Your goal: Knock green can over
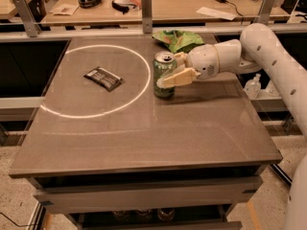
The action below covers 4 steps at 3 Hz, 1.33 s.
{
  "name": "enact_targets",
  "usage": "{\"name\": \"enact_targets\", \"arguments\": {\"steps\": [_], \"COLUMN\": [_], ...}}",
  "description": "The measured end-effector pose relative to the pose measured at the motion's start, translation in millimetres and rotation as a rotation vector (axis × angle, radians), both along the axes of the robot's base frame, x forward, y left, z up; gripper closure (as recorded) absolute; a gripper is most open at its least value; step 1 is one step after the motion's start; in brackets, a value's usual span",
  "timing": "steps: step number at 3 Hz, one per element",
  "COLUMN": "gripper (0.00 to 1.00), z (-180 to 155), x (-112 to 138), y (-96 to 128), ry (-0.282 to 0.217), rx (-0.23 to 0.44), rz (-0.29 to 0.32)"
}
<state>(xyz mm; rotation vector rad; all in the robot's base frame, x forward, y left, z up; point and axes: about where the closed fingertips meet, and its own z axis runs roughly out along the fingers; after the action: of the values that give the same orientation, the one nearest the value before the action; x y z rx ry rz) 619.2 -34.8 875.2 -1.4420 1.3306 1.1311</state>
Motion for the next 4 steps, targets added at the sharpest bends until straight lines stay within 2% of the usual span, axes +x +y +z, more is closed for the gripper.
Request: {"name": "enact_targets", "arguments": {"steps": [1,2,3,4], "gripper": [0.72,0.95,1.0,1.0], "z": [11,44,78,93], "x": [7,12,10,1], "y": [-10,-21,-29,-33], "ry": [-0.052,-0.226,-0.469,-0.683], "rx": [-0.007,-0.044,-0.106,-0.205], "rz": [-0.031,-0.048,-0.017,0.053]}}
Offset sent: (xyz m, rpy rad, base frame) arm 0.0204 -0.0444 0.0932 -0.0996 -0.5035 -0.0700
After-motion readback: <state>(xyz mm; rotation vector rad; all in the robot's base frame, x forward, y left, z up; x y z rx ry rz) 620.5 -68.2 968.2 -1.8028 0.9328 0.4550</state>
